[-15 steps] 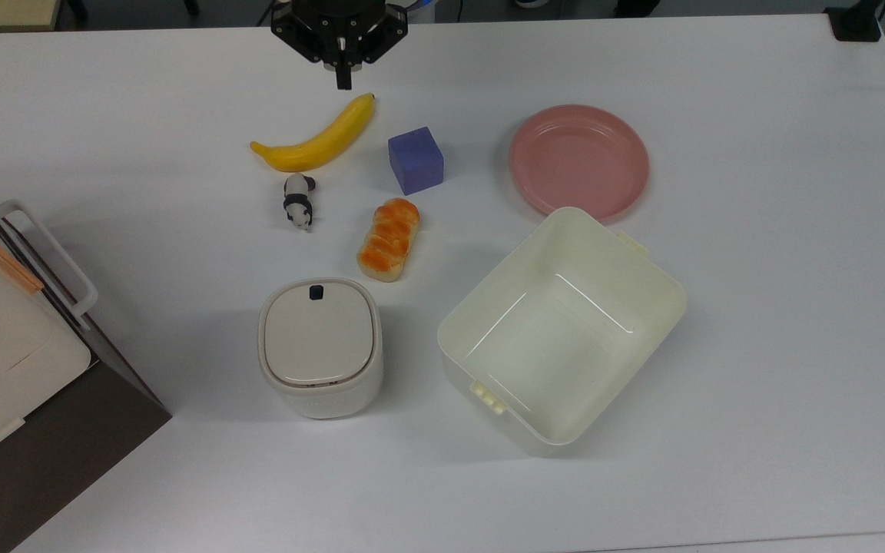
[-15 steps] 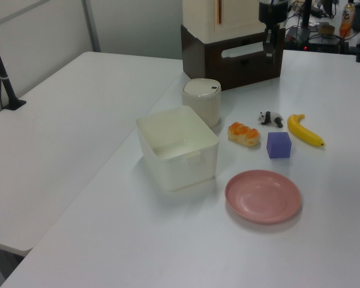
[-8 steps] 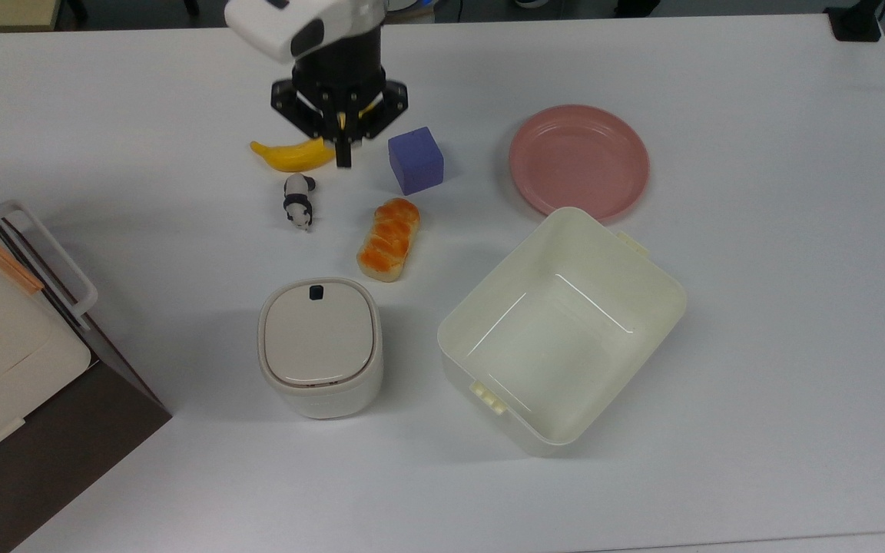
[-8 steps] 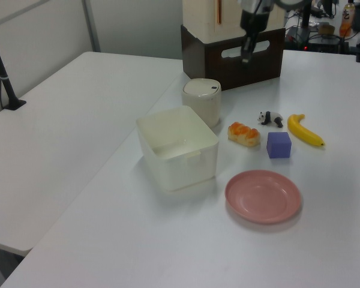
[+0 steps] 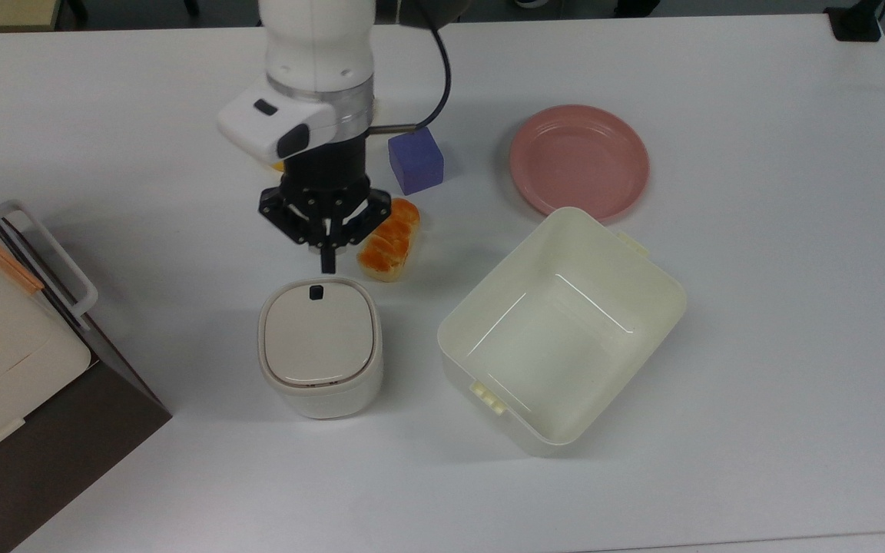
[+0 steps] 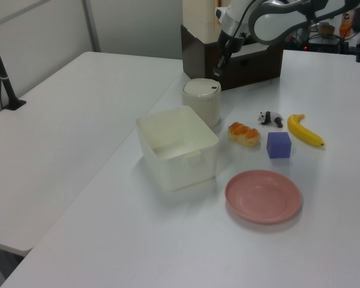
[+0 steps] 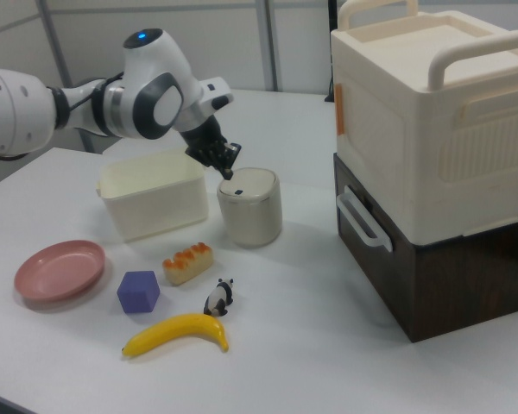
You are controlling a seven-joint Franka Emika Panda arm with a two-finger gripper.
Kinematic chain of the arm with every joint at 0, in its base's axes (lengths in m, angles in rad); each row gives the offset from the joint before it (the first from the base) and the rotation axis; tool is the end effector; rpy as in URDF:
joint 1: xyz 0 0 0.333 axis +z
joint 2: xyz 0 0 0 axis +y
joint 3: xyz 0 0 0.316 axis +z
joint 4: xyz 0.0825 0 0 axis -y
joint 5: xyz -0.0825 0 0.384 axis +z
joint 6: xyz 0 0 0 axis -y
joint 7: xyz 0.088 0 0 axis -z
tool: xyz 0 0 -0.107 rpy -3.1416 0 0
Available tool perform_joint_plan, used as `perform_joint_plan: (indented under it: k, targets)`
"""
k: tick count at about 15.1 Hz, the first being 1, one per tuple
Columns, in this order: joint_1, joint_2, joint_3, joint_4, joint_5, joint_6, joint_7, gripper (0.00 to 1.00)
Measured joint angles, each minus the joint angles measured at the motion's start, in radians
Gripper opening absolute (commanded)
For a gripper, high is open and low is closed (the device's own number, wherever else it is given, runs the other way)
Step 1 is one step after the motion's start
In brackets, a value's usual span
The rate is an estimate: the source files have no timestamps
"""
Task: Open the trash can
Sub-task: 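Move the gripper down and over toward the white trash can lid, then hook the lid edge with the gripper and lift it open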
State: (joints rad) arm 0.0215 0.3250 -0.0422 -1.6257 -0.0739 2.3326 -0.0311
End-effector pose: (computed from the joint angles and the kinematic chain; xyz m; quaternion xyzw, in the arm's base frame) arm 0.6877 -0.0121 0.4741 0.9807 0.0274 0.1887 0.0424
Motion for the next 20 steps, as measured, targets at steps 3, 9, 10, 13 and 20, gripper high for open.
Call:
perform_joint_plan:
  k: [3,9,10,13,20]
  targets:
    - [-0.015,0.06,0.0,0.062,0.0,0.01,0.0,0.0]
    - [-0.015,0.131,0.001,0.087,0.0,0.072,-0.002,0.0]
    - [-0.015,0.131,0.001,0.091,0.0,0.072,-0.003,0.0]
    - [-0.014,0.131,0.002,0.097,0.0,0.072,-0.003,0.0]
    - [-0.014,0.039,0.003,0.128,0.0,-0.157,-0.003,0.01]
